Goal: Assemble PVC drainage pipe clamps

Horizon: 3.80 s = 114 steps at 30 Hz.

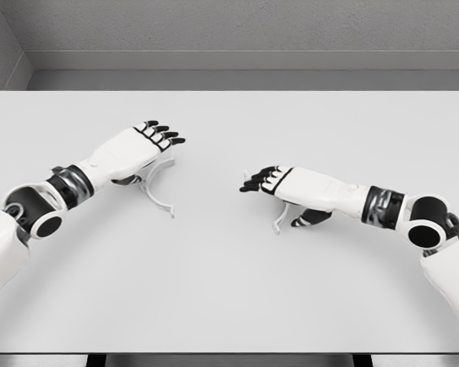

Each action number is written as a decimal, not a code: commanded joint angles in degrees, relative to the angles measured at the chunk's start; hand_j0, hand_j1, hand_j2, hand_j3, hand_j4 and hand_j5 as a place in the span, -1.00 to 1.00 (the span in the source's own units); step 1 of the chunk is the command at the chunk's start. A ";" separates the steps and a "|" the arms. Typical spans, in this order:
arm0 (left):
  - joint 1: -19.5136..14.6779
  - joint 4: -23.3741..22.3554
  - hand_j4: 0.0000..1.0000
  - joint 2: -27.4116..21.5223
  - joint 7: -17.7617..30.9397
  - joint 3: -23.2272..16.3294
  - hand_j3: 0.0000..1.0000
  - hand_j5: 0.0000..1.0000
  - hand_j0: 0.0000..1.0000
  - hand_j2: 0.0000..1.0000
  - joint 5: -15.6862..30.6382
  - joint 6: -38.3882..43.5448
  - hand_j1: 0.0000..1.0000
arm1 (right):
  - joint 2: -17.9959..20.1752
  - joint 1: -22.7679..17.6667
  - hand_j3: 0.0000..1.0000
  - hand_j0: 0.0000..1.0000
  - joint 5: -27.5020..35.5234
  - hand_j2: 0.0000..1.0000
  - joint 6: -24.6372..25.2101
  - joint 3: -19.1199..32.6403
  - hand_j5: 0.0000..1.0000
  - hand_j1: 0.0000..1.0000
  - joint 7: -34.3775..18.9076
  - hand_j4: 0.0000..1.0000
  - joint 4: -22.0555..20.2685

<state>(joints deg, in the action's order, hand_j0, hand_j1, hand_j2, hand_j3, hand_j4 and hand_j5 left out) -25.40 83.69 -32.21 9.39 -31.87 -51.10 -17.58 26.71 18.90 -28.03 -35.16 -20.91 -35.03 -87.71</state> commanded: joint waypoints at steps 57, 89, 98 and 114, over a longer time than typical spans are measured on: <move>-4.83 -4.06 1.00 3.73 0.01 -3.20 1.00 1.00 1.00 1.00 -0.23 -0.17 1.00 | 8.27 -14.06 1.00 1.00 21.18 1.00 0.16 34.09 1.00 1.00 0.03 1.00 0.17; -4.83 -4.06 1.00 6.28 0.27 -4.17 1.00 1.00 1.00 1.00 -1.02 -0.18 1.00 | 8.00 -14.41 1.00 1.00 20.38 1.00 0.16 33.74 1.00 1.00 0.03 1.00 0.26; -4.83 -4.06 1.00 7.07 0.63 -4.43 1.00 1.00 1.00 1.00 -1.64 -0.18 1.00 | 7.91 -14.41 1.00 1.00 20.38 1.00 0.16 33.74 1.00 1.00 0.03 1.00 0.70; -4.92 -3.00 1.00 7.07 0.54 -3.73 1.00 1.00 1.00 1.00 -1.46 -0.18 1.00 | 7.91 -14.41 1.00 1.00 20.38 1.00 0.16 33.74 1.00 1.00 0.03 1.00 0.96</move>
<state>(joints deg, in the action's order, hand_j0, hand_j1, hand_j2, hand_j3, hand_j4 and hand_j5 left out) -30.32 80.56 -25.11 9.96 -35.65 -52.73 -17.76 34.58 4.48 -8.11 -35.16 12.83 -35.03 -86.78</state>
